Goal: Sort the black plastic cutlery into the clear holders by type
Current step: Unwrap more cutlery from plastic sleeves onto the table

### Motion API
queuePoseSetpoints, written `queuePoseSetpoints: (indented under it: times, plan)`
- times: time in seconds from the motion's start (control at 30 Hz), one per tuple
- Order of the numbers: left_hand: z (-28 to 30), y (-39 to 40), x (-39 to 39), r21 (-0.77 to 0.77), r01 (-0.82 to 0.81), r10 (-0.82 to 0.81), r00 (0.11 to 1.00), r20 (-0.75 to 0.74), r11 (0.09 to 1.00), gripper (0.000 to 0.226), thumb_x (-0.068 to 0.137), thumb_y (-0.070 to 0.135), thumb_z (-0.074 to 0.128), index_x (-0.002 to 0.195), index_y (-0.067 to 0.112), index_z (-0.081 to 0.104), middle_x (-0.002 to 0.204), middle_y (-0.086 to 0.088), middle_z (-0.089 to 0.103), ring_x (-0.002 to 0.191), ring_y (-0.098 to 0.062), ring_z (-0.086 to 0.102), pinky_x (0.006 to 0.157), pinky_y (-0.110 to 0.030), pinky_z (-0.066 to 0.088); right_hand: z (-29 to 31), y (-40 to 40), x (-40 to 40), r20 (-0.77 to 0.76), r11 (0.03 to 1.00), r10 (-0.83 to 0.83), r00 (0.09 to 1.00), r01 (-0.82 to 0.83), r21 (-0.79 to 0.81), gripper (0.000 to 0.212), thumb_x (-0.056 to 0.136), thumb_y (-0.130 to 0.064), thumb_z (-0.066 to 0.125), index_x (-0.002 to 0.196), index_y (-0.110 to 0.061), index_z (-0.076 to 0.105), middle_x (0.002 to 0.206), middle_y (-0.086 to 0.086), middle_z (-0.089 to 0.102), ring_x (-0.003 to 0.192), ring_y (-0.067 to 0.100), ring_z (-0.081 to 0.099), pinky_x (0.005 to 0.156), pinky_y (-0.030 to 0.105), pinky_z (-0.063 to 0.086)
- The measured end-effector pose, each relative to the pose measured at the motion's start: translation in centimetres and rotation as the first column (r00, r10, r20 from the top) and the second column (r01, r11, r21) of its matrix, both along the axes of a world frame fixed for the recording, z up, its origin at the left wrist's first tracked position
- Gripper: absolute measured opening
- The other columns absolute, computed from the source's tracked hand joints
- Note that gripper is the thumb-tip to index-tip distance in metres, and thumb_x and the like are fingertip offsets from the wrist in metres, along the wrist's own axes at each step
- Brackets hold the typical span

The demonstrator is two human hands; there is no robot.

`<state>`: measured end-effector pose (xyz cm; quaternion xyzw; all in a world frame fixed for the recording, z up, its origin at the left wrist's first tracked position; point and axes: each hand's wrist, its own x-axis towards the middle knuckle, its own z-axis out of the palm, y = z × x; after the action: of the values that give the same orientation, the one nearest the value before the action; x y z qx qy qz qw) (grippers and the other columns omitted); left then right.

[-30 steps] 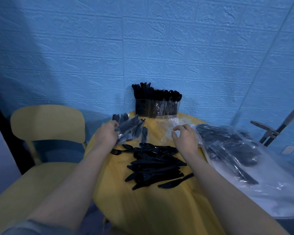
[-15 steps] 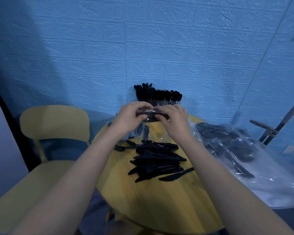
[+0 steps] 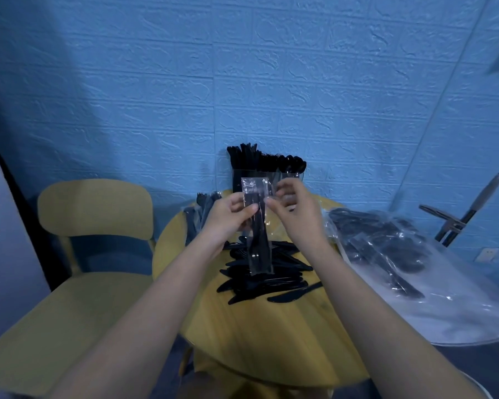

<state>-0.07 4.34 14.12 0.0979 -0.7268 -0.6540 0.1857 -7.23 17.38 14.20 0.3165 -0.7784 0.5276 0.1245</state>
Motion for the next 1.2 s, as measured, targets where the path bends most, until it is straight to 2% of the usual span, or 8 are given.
queuePoseSetpoints:
  times: [0.1, 0.2, 0.3, 0.47, 0.6, 0.73, 0.9, 1.2]
  plan:
    - [0.3, 0.1, 0.3, -0.146, 0.053, -0.047, 0.998, 0.042, 0.988, 0.019, 0.092, 0.009, 0.059, 0.097, 0.026, 0.065, 0.092, -0.005, 0.07, 0.083, -0.022, 0.065, 0.085, -0.047, 0.054, -0.4, 0.4, -0.3, -0.324, 0.987, 0.005, 0.946, 0.048, 0.155, 0.03, 0.089, -0.015, 0.065, 0.119, -0.011, 0.062, 0.111, 0.001, 0.058, 0.092, 0.012, 0.058, 0.077, 0.015, 0.046]
    - [0.5, 0.3, 0.3, -0.313, 0.111, -0.079, 0.99, 0.114, 0.943, 0.017, 0.092, 0.012, 0.059, 0.102, 0.025, 0.066, 0.093, -0.016, 0.067, 0.079, -0.019, 0.06, 0.085, -0.041, 0.052, -0.8, 0.6, -0.7, -0.582, 0.956, 0.045, 0.812, 0.134, 0.26, 0.019, 0.085, -0.007, 0.067, 0.103, -0.004, 0.069, 0.095, 0.008, 0.065, 0.078, 0.024, 0.064, 0.061, 0.03, 0.052]
    - [0.4, 0.4, 0.3, -0.425, 0.13, -0.058, 0.982, 0.177, 0.896, 0.017, 0.092, 0.015, 0.059, 0.105, 0.006, 0.065, 0.076, -0.002, 0.057, 0.064, -0.005, 0.053, 0.061, -0.01, 0.045, -1.1, 0.6, -0.9, -0.706, 0.92, 0.074, 0.704, 0.226, 0.322, 0.008, 0.076, -0.003, 0.075, 0.083, -0.002, 0.071, 0.077, 0.008, 0.065, 0.06, 0.026, 0.062, 0.047, 0.027, 0.047]
    - [0.3, 0.9, 0.2, -0.467, 0.135, -0.042, 0.978, 0.203, 0.874, 0.016, 0.092, 0.015, 0.061, 0.101, 0.002, 0.064, 0.073, 0.005, 0.054, 0.063, -0.007, 0.054, 0.054, -0.011, 0.042, -1.2, 0.5, -0.8, -0.76, 0.834, 0.106, 0.641, 0.359, 0.419, 0.028, 0.056, 0.005, 0.084, 0.064, -0.007, 0.06, 0.062, 0.005, 0.055, 0.051, 0.023, 0.056, 0.042, 0.024, 0.031]
    - [0.2, 1.1, 0.3, -0.473, 0.165, -0.062, 0.972, 0.226, 0.865, 0.017, 0.092, 0.016, 0.06, 0.107, 0.01, 0.064, 0.081, 0.002, 0.062, 0.071, -0.01, 0.061, 0.066, -0.018, 0.051, -1.3, 0.7, -0.7, -0.67, 0.889, 0.044, 0.741, 0.276, 0.364, 0.014, 0.07, 0.001, 0.076, 0.067, -0.004, 0.063, 0.066, 0.006, 0.059, 0.055, 0.024, 0.056, 0.046, 0.023, 0.033]
    - [0.0, 0.5, 0.8, -0.433, 0.167, -0.083, 0.975, 0.207, 0.886, 0.017, 0.093, 0.018, 0.059, 0.109, 0.019, 0.06, 0.092, 0.007, 0.067, 0.082, -0.007, 0.063, 0.078, -0.022, 0.047, -0.7, 1.3, -0.7, -0.152, 0.976, -0.081, 0.985, 0.109, 0.189, 0.008, 0.087, -0.013, 0.061, 0.085, -0.01, 0.068, 0.078, -0.001, 0.063, 0.072, 0.014, 0.058, 0.063, 0.025, 0.048]
    - [0.0, 0.1, 1.2, -0.429, 0.201, -0.103, 0.965, 0.242, 0.88, 0.019, 0.093, 0.021, 0.059, 0.111, 0.019, 0.057, 0.098, 0.006, 0.07, 0.076, 0.0, 0.062, 0.079, -0.02, 0.047, -0.7, 2.0, -0.9, 0.243, 0.996, -0.083, 0.966, 0.071, 0.058, 0.013, 0.089, -0.01, 0.054, 0.079, -0.016, 0.059, 0.077, 0.006, 0.064, 0.077, 0.025, 0.062, 0.074, 0.041, 0.054]
    - [-0.4, -0.5, 1.5, -0.45, 0.141, -0.029, 0.968, 0.247, 0.882, 0.027, 0.094, 0.023, 0.057, 0.12, 0.021, 0.057, 0.102, 0.006, 0.064, 0.093, -0.008, 0.059, 0.083, -0.023, 0.039, -1.1, 2.4, 0.3, -0.017, 0.992, -0.124, 0.992, 0.124, 0.011, 0.008, 0.092, -0.021, 0.06, 0.095, -0.014, 0.064, 0.083, -0.007, 0.06, 0.074, 0.001, 0.053, 0.06, 0.007, 0.04]
